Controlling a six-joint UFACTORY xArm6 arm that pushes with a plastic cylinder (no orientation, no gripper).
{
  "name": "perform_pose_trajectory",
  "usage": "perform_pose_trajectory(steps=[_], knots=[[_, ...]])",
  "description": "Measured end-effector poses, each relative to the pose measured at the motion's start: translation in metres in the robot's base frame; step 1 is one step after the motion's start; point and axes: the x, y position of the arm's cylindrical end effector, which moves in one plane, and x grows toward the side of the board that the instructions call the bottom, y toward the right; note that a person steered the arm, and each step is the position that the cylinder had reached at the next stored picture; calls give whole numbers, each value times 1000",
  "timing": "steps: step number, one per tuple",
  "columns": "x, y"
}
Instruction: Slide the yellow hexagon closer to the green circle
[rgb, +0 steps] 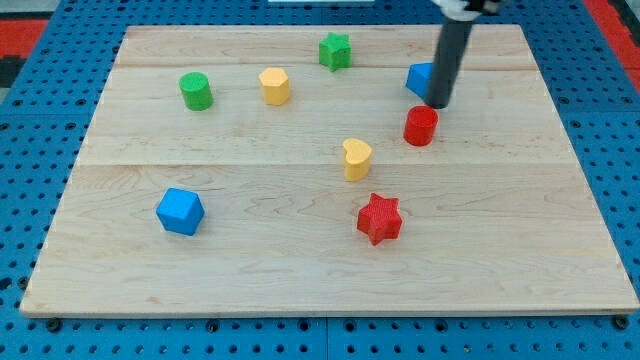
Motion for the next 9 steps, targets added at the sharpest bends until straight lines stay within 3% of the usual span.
perform_pose_trajectory(steps=[1, 2, 3, 4, 5, 7, 9], knots=[[-12, -8], [-18, -58], [-22, -33], [-19, 33], [-14, 3], [-42, -198], [-53, -200]])
